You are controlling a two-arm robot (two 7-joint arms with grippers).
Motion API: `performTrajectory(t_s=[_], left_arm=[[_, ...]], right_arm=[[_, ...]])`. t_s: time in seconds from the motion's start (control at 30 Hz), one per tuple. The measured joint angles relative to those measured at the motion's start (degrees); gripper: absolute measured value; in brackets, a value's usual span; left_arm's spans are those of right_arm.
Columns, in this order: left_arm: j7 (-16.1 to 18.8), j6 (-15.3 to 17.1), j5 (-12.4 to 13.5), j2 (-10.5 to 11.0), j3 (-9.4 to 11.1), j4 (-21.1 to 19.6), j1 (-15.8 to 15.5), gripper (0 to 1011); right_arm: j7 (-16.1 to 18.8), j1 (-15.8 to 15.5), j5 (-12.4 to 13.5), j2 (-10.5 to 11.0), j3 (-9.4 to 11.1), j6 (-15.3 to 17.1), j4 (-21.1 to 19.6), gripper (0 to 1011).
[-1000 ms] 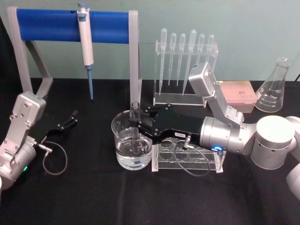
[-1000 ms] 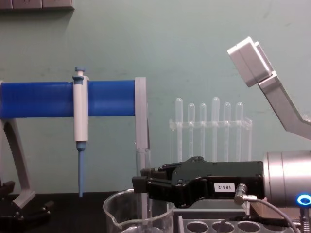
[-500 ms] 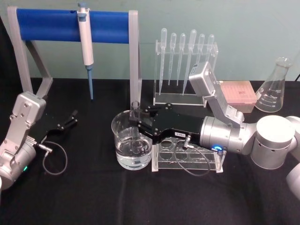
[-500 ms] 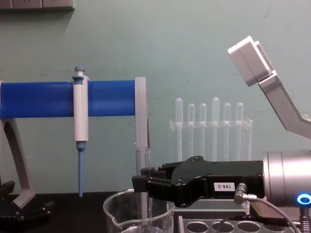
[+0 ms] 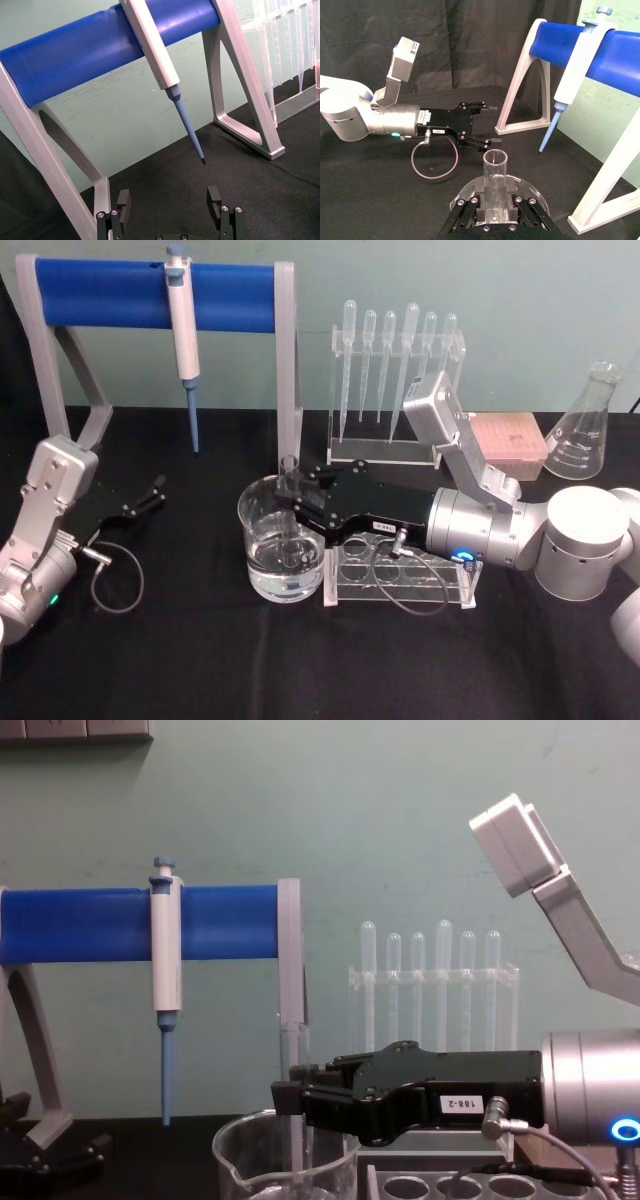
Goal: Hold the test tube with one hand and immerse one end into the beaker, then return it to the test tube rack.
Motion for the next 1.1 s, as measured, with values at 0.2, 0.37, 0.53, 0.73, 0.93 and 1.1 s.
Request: performTrajectory(t_s=[0.2, 0.37, 0.53, 0.73, 0.93, 1.1], left_arm=[[0.0, 0.0, 0.0, 0.0, 0.0, 0.0, 0.0, 1000], [0.0, 0.0, 0.0, 0.01, 0.0, 0.0, 0.0, 1000], [0.0, 0.0, 0.0, 0.0, 0.0, 0.0, 0.0, 1000], [0.0, 0.0, 0.0, 0.0, 0.0, 0.0, 0.0, 1000], [0.0, 0.0, 0.0, 0.0, 0.0, 0.0, 0.0, 1000], [0.0, 0.0, 0.0, 0.01, 0.0, 0.0, 0.0, 1000]], right_arm=[[0.0, 0.0, 0.01, 0.0, 0.0, 0.0, 0.0, 242], [0.0, 0.0, 0.02, 0.0, 0.0, 0.0, 0.0, 241], [0.0, 0.0, 0.02, 0.0, 0.0, 0.0, 0.0, 242], [0.0, 0.0, 0.01, 0.0, 0.0, 0.0, 0.0, 242], [0.0, 0.0, 0.01, 0.0, 0.0, 0.0, 0.0, 242], [0.0, 0.0, 0.01, 0.0, 0.0, 0.0, 0.0, 242]])
